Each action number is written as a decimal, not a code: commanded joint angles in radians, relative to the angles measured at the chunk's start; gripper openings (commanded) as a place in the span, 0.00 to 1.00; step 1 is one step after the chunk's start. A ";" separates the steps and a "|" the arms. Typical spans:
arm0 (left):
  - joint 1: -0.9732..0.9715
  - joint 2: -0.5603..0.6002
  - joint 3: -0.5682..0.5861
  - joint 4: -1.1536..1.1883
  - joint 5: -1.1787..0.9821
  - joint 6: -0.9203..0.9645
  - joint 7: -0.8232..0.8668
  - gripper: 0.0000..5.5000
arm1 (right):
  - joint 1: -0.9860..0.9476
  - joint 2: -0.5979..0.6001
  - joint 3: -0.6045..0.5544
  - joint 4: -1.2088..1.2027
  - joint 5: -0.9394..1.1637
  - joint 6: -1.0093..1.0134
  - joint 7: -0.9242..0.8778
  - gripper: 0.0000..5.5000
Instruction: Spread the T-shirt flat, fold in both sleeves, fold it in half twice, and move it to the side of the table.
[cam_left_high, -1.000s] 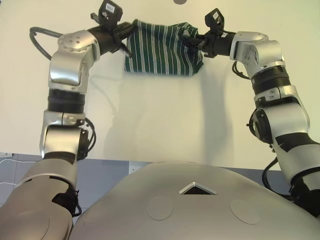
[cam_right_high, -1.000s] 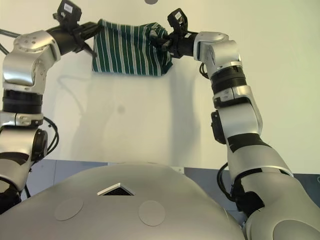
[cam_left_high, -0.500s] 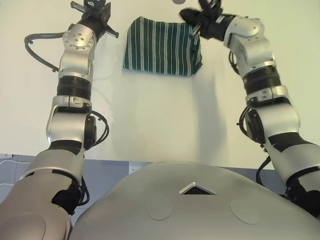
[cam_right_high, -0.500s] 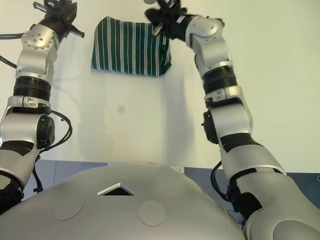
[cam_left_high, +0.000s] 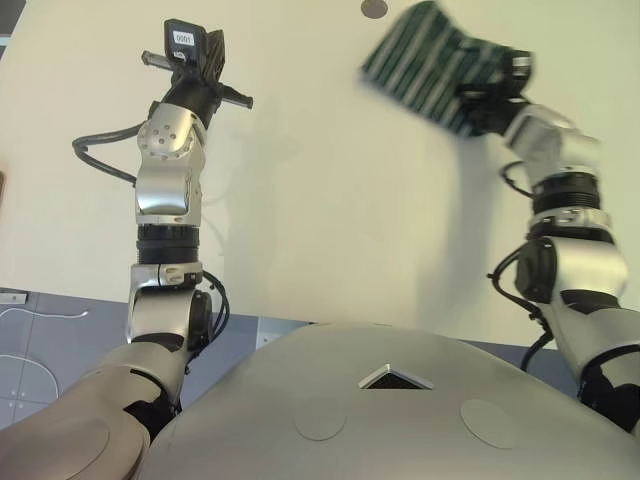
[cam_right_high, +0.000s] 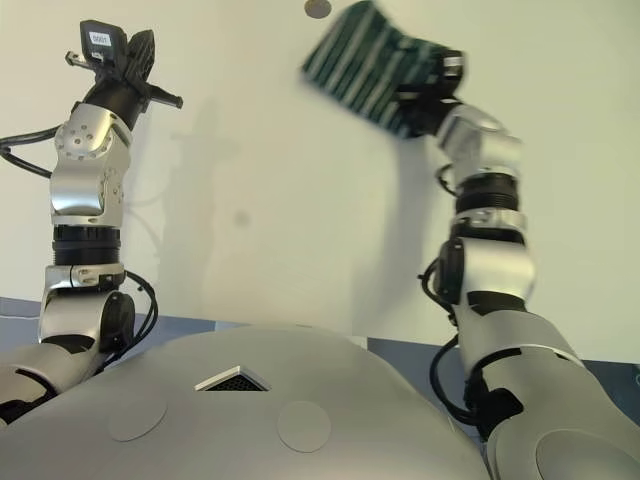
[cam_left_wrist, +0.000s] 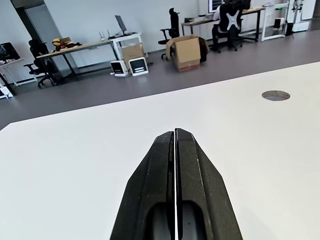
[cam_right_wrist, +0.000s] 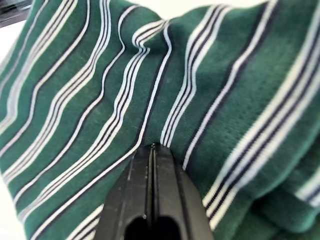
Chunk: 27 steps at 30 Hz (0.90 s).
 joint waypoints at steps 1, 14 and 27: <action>0.114 -0.025 0.008 -0.092 0.026 0.031 0.052 0.01 | 0.429 -0.157 -0.229 0.038 -0.035 0.151 -0.350 0.00; 0.008 0.004 -0.044 -0.094 0.048 0.042 0.000 0.01 | 0.080 -0.035 0.026 -1.043 -0.093 0.229 -0.463 0.00; -0.001 -0.084 0.053 -0.166 -0.098 0.152 0.034 0.01 | 0.449 0.322 0.217 -1.139 -0.299 -0.035 -0.602 0.00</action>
